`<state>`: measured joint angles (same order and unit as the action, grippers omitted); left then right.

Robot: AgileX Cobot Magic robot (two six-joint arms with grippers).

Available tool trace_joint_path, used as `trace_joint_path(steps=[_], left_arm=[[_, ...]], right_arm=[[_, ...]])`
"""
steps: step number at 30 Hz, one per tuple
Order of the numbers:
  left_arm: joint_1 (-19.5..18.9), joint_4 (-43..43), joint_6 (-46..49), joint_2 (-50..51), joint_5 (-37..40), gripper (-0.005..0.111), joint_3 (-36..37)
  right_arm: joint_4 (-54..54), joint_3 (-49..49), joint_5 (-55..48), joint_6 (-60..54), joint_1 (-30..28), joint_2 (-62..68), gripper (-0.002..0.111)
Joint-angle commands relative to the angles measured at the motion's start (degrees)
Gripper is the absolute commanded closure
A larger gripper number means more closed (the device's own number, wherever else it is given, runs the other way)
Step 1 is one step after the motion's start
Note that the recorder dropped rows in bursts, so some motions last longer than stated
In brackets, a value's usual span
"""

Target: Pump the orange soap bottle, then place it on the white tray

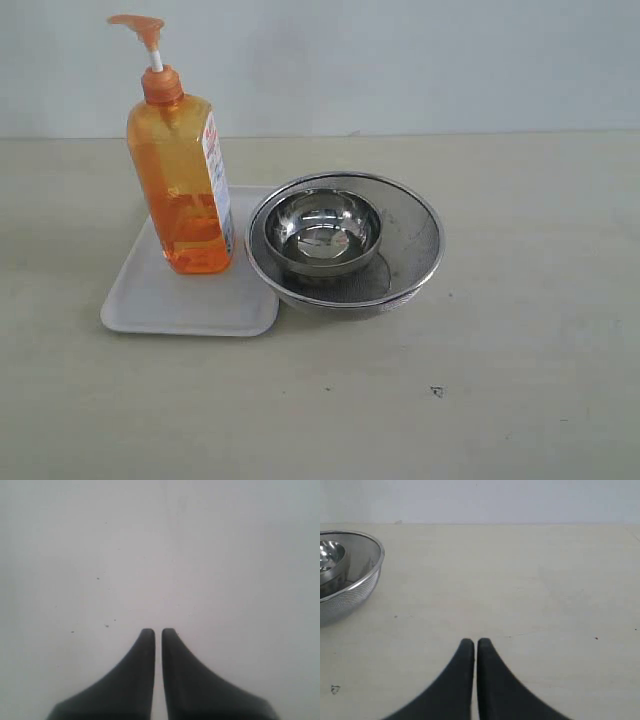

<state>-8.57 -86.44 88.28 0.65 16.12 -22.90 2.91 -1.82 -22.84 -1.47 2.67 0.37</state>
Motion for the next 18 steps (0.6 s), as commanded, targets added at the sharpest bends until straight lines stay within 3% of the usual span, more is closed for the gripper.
trace_joint_path(steps=[1,4,8,10,13,18], left_arm=[[0.45,2.73,-8.65,-0.18,-4.14,0.102,1.69],[0.45,12.44,-30.11,-0.18,-3.03,0.102,3.15],[0.45,36.88,-73.76,-0.18,6.28,0.102,4.66],[0.45,48.71,-86.77,-0.18,10.14,0.102,5.21],[0.45,65.47,-92.21,-0.26,10.88,0.102,6.93],[0.45,76.01,-90.07,-0.26,3.71,0.102,11.54]], right_arm=[[-0.08,0.18,0.16,-0.01,-0.36,-0.37,0.108],[-0.08,0.18,0.16,-0.01,-0.36,-0.37,0.108],[-0.08,0.18,0.16,0.06,-0.36,-0.37,0.108],[-0.08,0.18,0.16,0.06,-0.36,-0.37,0.108],[-0.08,0.18,0.16,0.06,-0.36,-0.37,0.108],[-0.08,0.18,0.16,0.06,-0.36,-0.37,0.108]])
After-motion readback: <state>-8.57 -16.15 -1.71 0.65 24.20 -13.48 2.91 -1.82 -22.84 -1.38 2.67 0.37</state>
